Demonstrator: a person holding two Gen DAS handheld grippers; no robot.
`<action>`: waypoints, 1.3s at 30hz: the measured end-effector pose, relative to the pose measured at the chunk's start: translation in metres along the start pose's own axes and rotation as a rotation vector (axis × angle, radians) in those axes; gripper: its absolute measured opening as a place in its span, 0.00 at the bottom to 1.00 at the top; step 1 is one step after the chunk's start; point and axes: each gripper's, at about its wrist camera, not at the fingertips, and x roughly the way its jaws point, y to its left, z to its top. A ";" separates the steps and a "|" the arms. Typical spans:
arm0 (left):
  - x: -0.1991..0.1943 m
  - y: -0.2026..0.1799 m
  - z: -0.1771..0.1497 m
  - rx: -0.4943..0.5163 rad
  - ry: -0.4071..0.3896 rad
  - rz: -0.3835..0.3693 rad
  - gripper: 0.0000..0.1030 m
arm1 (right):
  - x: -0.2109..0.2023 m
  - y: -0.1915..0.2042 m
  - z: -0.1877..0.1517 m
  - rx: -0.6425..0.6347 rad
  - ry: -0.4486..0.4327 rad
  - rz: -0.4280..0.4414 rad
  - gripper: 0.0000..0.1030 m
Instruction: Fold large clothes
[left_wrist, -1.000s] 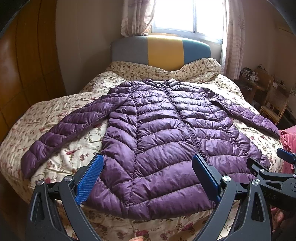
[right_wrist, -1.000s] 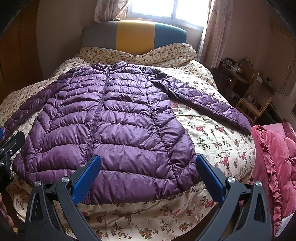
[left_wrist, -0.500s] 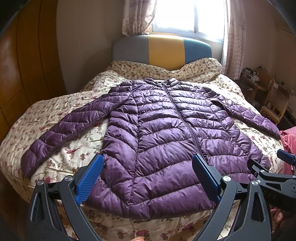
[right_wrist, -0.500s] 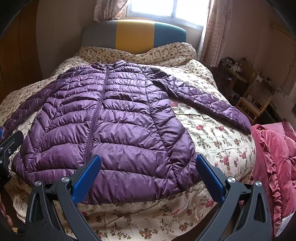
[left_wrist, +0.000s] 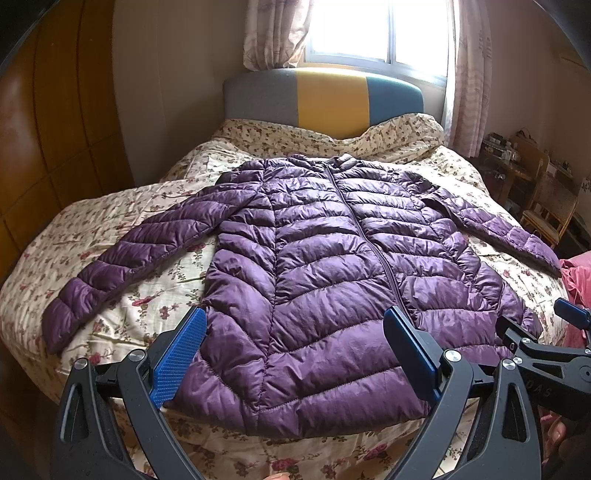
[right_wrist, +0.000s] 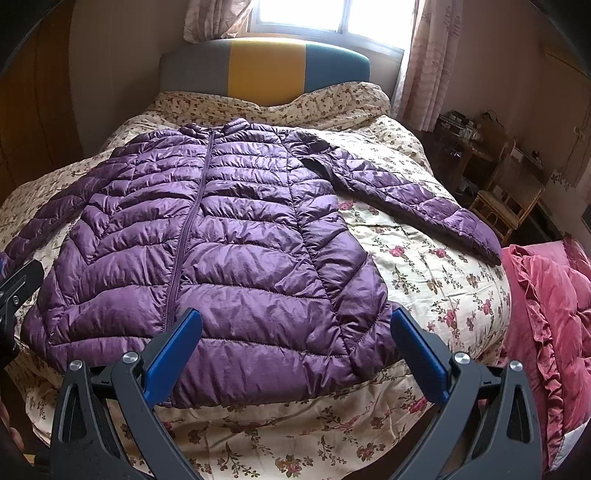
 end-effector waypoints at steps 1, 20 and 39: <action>0.000 0.000 0.001 -0.001 0.000 0.001 0.93 | 0.000 0.000 0.000 0.000 0.001 -0.001 0.98; 0.015 -0.006 0.002 0.008 0.031 -0.002 0.93 | 0.009 -0.010 0.003 0.024 0.020 -0.018 0.98; 0.041 -0.013 0.013 0.039 0.078 0.002 0.93 | 0.021 -0.016 0.017 0.027 0.019 -0.043 0.98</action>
